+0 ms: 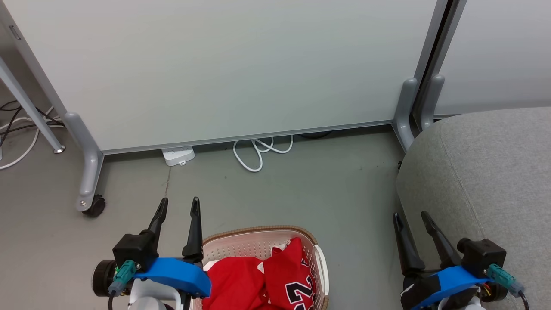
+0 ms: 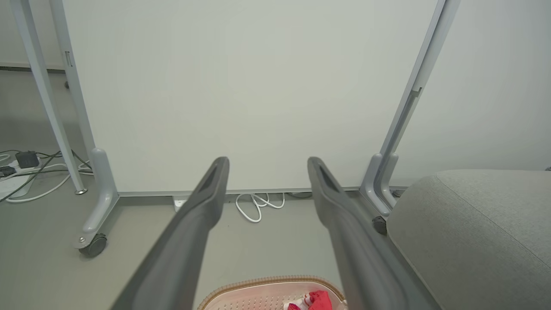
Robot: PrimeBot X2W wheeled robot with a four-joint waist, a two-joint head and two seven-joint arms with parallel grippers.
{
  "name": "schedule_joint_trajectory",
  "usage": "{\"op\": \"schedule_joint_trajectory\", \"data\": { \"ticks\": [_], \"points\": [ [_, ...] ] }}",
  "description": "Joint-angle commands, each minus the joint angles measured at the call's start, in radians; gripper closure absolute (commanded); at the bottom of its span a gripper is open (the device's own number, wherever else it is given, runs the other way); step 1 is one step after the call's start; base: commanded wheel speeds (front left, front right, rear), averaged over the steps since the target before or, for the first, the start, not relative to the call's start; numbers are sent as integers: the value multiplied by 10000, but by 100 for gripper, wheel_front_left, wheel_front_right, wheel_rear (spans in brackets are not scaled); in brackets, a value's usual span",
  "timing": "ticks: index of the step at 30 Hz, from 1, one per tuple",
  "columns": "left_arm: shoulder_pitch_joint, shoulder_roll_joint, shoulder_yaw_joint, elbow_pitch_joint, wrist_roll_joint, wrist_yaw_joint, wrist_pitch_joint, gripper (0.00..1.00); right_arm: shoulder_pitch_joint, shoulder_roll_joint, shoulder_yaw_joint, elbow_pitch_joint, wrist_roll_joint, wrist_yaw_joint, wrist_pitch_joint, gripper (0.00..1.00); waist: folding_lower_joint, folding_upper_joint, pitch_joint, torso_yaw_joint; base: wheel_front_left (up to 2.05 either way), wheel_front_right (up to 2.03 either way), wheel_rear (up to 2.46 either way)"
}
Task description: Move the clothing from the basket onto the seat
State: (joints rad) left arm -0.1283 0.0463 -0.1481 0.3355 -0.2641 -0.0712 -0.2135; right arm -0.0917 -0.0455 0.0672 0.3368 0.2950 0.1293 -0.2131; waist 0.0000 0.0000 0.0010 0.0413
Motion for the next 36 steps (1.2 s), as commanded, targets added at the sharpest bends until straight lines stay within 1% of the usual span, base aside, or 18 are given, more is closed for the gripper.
{"op": "schedule_joint_trajectory", "data": {
  "ticks": [1, 25, 36],
  "points": [
    [-202, 49, -73, 15, 234, -29, -102, 0, -168, -70, 24, 17, -224, 19, -109, 0, 0, 0, 0, 5, 0, 0, 0],
    [-281, 56, -428, 536, 1671, -17, -539, 0, -185, -77, 213, 361, -2100, 16, -545, 0, 0, 0, -17, 106, 0, 0, 0],
    [-271, 53, -422, 657, 1538, -22, -533, 0, -236, -76, 208, 493, -2039, 16, -536, 0, 0, 0, -21, 102, 0, 0, 0]
  ]
}}
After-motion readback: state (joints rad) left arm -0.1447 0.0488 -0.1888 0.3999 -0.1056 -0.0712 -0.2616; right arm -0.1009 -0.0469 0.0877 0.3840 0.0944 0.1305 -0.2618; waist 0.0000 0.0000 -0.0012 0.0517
